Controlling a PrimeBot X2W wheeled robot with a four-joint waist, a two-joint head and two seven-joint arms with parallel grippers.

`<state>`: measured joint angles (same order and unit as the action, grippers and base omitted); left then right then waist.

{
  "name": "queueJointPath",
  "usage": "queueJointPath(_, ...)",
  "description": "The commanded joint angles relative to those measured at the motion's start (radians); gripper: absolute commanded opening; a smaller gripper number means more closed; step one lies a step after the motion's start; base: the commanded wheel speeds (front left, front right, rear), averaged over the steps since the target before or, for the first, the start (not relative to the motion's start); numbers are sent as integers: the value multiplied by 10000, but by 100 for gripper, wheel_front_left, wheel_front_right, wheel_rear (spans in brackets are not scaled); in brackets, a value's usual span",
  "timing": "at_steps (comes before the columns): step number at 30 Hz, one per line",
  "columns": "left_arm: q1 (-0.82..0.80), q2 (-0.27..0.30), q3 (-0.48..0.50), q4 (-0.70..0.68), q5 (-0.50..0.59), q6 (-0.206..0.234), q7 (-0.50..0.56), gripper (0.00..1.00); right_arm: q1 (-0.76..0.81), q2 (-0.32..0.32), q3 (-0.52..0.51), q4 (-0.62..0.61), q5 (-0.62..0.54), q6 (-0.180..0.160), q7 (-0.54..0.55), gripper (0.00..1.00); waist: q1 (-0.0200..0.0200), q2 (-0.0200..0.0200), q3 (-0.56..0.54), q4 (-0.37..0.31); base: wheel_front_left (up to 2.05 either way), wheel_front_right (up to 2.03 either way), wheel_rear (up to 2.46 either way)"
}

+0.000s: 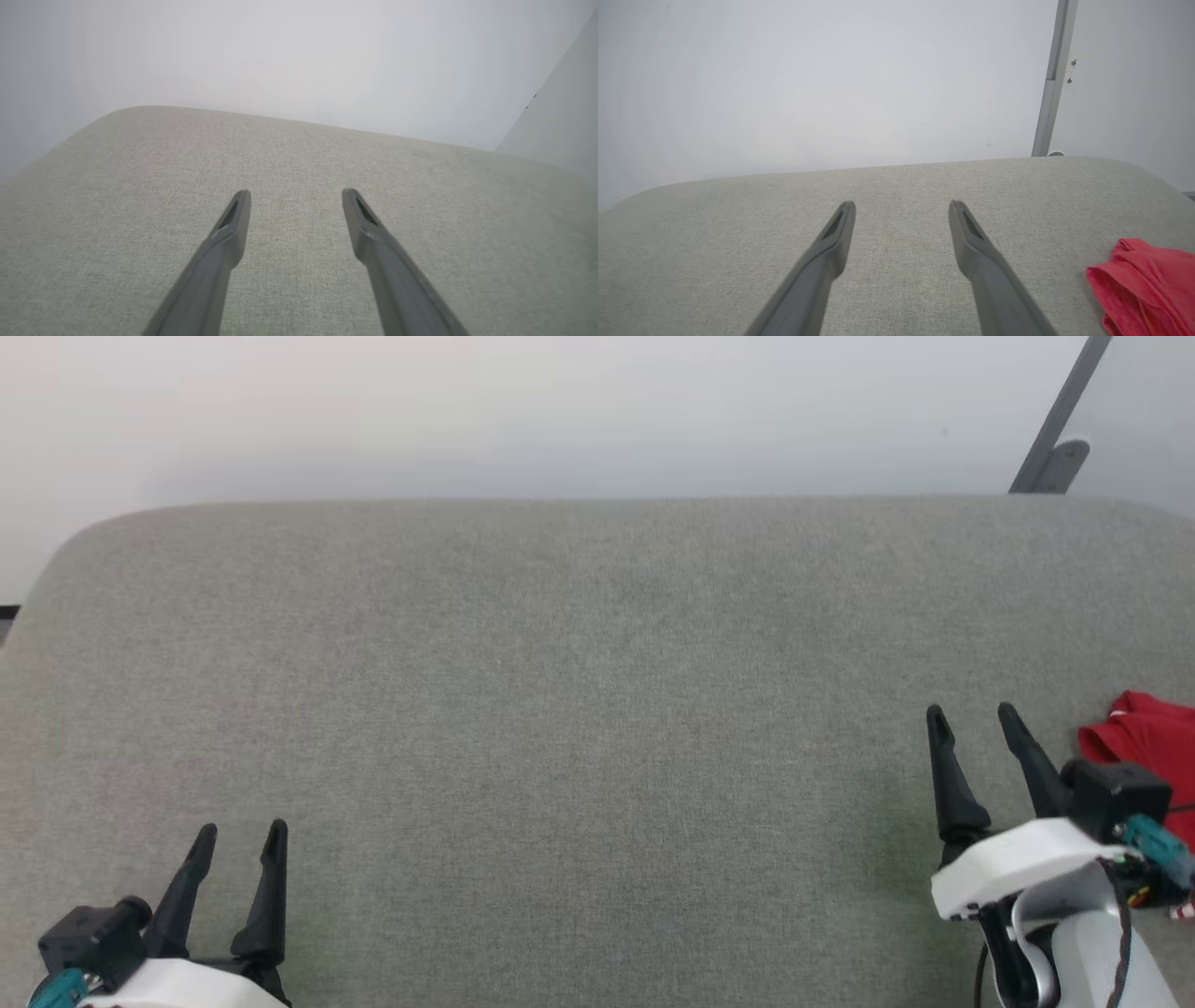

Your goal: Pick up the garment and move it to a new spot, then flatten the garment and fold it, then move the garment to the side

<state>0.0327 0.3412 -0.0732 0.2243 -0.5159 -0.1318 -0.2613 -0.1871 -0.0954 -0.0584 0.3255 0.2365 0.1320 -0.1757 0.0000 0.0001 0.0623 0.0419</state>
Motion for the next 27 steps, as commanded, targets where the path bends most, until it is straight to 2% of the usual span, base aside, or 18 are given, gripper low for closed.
queueJointPath(1, 189, -61, 101, -137, 125, 24, -51, 100, 229, 11, 19, -146, 55, -26, -25, 100, 0, -1, -140, 53, 0, 0, 0)
queueJointPath(15, 1215, -459, 539, -1332, 635, 24, -51, 100, 2020, 11, -485, -2215, 114, -25, 707, 100, 0, -1, -489, 126, 0, 0, 0)
queueJointPath(26, 1193, -490, 538, -1534, 437, 24, -51, 100, 2326, 167, -543, -2889, 5, -25, 1106, 100, 0, -1, -444, 173, 0, 0, 0)
queueJointPath(27, 1193, -525, 515, -1461, 445, 0, 3, 0, 2228, 140, -553, -2839, 78, 0, 1085, 0, 0, -1, -446, 172, 0, 0, 0)
